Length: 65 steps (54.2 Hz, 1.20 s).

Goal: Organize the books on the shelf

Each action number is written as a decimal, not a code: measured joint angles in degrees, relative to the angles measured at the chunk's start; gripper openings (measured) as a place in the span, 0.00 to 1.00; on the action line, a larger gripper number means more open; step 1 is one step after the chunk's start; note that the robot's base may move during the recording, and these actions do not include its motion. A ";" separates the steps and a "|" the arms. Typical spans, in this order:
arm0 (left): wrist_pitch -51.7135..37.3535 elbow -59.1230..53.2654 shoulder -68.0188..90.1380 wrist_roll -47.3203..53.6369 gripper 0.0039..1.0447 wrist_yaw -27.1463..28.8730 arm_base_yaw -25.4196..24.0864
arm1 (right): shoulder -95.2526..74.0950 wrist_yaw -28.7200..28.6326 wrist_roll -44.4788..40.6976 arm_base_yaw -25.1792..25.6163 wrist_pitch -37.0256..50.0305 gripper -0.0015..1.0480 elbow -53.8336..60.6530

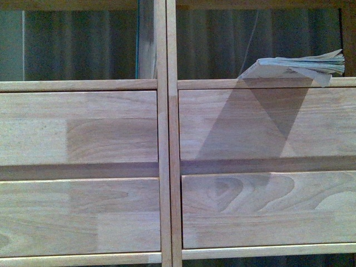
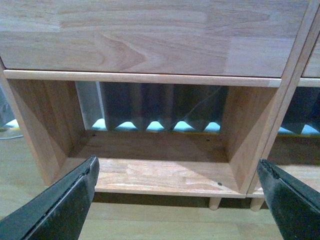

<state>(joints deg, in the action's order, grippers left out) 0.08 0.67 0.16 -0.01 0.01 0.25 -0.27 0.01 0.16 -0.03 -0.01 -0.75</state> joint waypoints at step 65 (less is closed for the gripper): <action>0.00 0.00 0.00 0.00 0.93 0.00 0.00 | 0.00 -0.02 0.00 0.00 0.00 0.93 0.00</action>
<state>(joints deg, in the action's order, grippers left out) 0.08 0.67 0.16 -0.01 0.01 0.25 -0.27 -0.01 0.16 -0.03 -0.01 -0.75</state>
